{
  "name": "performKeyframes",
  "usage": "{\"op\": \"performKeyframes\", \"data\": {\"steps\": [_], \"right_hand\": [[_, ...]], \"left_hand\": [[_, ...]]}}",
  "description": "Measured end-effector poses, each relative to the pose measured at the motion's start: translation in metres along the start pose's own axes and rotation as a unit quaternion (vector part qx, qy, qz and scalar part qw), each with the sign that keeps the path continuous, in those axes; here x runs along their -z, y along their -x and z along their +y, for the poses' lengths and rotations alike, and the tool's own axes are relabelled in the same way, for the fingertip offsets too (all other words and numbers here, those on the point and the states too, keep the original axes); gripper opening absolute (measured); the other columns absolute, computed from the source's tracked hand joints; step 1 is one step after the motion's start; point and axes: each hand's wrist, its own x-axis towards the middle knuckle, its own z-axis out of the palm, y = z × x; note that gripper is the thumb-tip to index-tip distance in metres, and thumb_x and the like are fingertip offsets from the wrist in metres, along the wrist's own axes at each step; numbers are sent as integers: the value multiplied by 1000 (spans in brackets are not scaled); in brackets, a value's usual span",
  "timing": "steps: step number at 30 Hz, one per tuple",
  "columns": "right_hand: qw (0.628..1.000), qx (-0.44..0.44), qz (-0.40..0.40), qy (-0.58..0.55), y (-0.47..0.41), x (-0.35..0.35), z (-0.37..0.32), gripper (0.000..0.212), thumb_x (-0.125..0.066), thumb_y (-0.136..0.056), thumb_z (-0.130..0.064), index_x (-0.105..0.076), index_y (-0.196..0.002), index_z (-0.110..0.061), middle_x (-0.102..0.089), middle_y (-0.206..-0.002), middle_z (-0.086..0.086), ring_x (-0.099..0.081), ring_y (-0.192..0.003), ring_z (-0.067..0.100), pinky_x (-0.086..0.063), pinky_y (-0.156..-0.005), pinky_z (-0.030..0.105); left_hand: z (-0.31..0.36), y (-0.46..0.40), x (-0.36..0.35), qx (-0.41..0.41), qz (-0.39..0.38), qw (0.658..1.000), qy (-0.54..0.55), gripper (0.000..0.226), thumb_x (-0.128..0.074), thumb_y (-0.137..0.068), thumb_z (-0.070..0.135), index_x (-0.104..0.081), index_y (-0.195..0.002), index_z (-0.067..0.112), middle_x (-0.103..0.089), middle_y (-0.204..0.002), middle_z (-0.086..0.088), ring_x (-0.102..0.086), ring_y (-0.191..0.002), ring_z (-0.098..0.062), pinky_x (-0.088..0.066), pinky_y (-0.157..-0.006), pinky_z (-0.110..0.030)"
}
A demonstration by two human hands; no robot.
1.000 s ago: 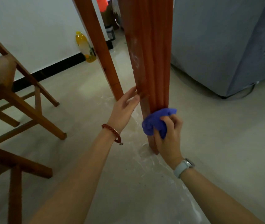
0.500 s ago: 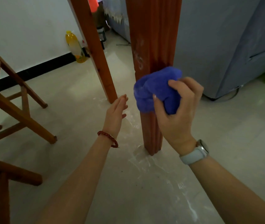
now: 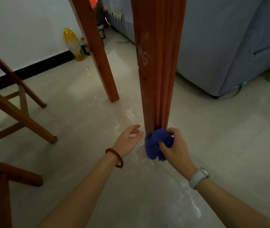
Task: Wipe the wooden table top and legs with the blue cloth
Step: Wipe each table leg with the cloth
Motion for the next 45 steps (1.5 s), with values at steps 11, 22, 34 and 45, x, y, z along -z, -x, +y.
{"op": "performKeyframes", "data": {"steps": [11, 22, 34, 45], "right_hand": [[956, 272, 107, -29, -20, 7, -94, 37, -43, -87, -26, -55, -117, -8, -42, -120, 3, -38, -110, -12, -32, -96, 5], [937, 321, 135, 38, -47, 25, -97, 51, -35, -90, -18, -28, -140, -6, -20, -150, 13, -22, -139, 26, -23, -114, 34], [942, 311, 127, -24, -48, 19, -90, 49, -33, -90, -17, -28, -139, -14, -25, -148, 13, -25, -138, 16, -21, -113, 19], [954, 257, 98, -123, -43, 43, -95, 44, -28, -92, -27, -26, -135, -35, -32, -139, -27, -35, -132, 5, -33, -109, 35]], "left_hand": [[38, 20, 20, -193, 178, 959, 104, 36, -61, -84, 28, -42, -114, 31, -51, -105, 21, -53, -97, 6, -43, -79, -2], [180, 0, 51, -373, 420, 815, 139, 52, -47, -83, 42, -42, -125, 11, -52, -125, -5, -50, -119, -18, -40, -104, -40], [73, 3, 20, -287, 293, 910, 56, 26, -53, -89, 10, -44, -89, 35, -53, -89, 15, -52, -84, 16, -40, -77, -1], [133, -5, 14, -413, 290, 851, 146, 33, -49, -88, 29, -34, -115, 40, -40, -117, 30, -43, -110, 11, -34, -98, -11]]}}
